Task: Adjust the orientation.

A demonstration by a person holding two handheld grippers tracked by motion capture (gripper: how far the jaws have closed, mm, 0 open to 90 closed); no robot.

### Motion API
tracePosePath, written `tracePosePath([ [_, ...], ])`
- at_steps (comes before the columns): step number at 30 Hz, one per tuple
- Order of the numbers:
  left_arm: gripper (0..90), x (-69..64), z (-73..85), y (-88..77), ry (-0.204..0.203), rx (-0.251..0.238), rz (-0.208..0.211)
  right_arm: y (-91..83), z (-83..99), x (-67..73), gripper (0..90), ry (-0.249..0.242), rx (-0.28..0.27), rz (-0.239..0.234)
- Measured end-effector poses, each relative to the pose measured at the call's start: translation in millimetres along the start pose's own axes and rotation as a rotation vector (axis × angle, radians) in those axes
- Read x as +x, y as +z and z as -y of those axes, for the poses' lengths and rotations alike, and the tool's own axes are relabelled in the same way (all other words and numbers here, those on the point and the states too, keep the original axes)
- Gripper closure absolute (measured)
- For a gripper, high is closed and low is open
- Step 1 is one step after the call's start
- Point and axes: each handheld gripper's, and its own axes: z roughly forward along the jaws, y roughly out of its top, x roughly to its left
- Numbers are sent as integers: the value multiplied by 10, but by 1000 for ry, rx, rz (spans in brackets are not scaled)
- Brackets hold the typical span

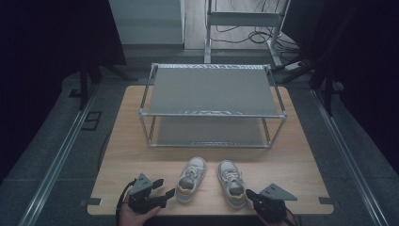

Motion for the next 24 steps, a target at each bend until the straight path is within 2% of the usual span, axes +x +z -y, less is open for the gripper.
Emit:
tracePosePath([
  [3,361,-21,9,-2,3,3,2,60,2,53,896,-14,4,-3],
  [7,349,-61,28,2,7,6,7,51,16,31,802,-2,-8,0],
  [8,339,-61,28,2,7,6,7,51,16,31,802,-2,-8,0],
  [9,326,-95,31,-4,9,4,11,-2,34,53,717,-13,-31,32],
  [12,290,-162,51,-15,19,3,8,-75,60,59,571,10,-65,36],
  [15,264,-199,73,-20,18,6,13,-145,82,69,462,49,-96,20],
  [16,264,-225,83,-10,20,12,9,-145,82,69,462,49,-96,20],
  [17,238,-245,85,5,23,17,4,-184,100,122,367,68,-117,26],
  [18,224,-265,82,23,25,23,0,-194,103,151,323,75,-123,25],
  [20,197,-304,70,63,26,33,-11,-194,107,182,296,81,-125,18],
  [22,188,-352,49,117,28,39,-22,-181,123,249,233,93,-129,11],
  [24,155,-400,28,204,29,63,-28,-89,143,339,175,104,-100,3],
])
